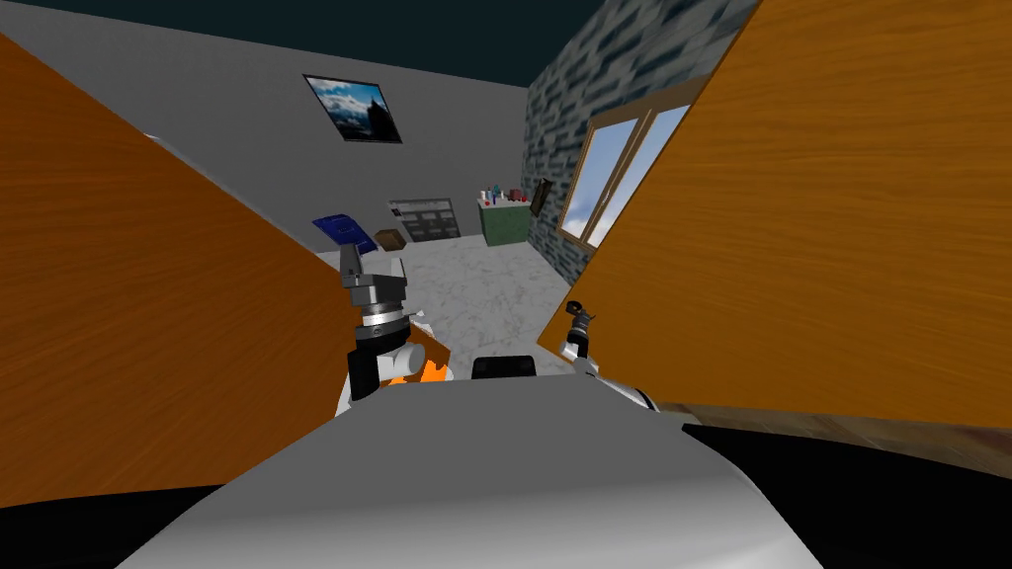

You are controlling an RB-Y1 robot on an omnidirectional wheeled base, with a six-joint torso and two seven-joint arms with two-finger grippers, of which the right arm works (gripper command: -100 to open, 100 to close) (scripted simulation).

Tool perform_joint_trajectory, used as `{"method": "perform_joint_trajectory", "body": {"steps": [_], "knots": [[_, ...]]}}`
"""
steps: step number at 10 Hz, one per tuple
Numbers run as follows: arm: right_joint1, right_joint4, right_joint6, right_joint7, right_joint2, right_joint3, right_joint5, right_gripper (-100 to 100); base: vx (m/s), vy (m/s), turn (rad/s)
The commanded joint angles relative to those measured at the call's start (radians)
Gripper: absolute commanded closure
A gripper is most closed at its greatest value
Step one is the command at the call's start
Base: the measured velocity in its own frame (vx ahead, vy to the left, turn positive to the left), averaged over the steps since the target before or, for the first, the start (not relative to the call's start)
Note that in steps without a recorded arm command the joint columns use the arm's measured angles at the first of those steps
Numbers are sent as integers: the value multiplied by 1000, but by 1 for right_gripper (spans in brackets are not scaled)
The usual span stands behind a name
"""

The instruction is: Push the door open

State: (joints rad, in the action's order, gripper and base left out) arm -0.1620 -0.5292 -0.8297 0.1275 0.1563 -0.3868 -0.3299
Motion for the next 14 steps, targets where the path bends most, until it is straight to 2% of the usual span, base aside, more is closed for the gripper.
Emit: {"method": "perform_joint_trajectory", "body": {"steps": [1, 3, 4, 7, 10, 12, 14], "knots": [[-7, 22, -18, 1, 20, -20, -12, 100, 183, 23, -54], [-6, 23, -19, 5, 22, -29, -19, 100, 181, 19, -49], [-5, 25, -20, 12, 26, -47, -31, 100, 159, -13, -39], [-4, 26, -21, 14, 27, -51, -33, 100, 113, -7, -22], [-2, 29, -23, 25, 34, -79, -52, 100, 154, 11, -46], [7, 28, -18, 27, 31, -82, -54, 100, 105, -4, -38], [8, 33, -26, 40, 39, -111, -76, 100, 184, -25, -38]]}}
